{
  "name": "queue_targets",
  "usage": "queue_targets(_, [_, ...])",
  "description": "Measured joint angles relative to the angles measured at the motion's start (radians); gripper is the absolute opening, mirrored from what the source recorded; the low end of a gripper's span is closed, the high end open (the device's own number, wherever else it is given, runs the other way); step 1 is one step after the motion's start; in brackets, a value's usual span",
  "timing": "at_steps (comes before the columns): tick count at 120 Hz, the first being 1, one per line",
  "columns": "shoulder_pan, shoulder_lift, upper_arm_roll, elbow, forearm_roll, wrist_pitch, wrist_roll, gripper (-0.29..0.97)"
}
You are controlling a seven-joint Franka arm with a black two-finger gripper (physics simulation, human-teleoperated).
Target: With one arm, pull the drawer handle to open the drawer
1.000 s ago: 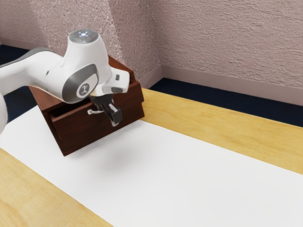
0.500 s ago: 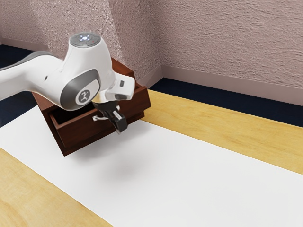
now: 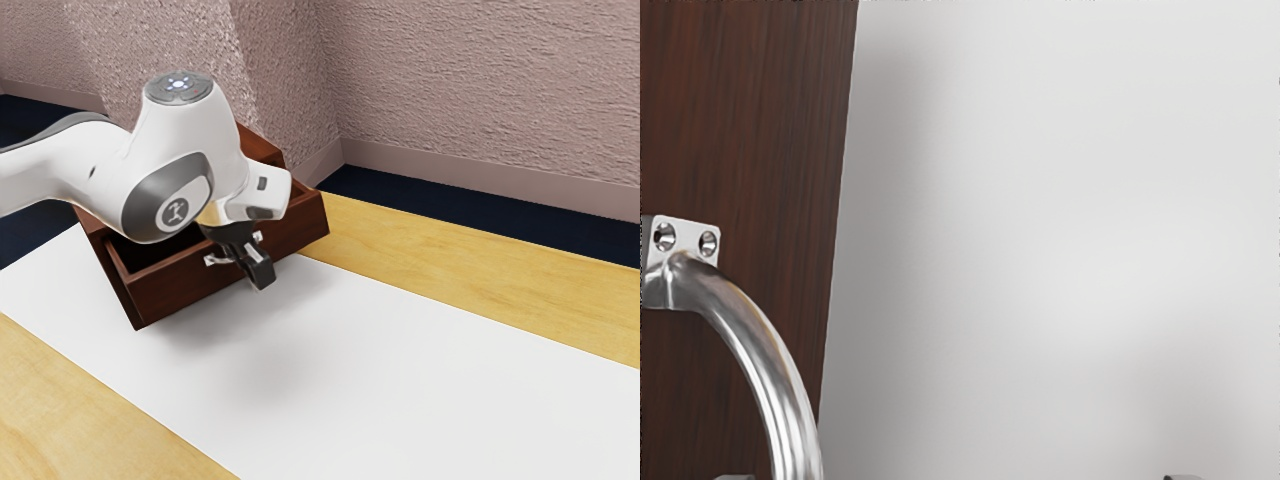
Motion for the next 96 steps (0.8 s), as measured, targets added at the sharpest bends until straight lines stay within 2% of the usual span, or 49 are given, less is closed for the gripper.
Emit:
queue_targets(77, [-0.01, -0.028, 0.004, 0.008, 0.003, -0.023, -0.004, 0.51])
queue_targets(96, [-0.003, -0.04, -0.016, 0.012, 0.001, -0.034, -0.005, 0.45])
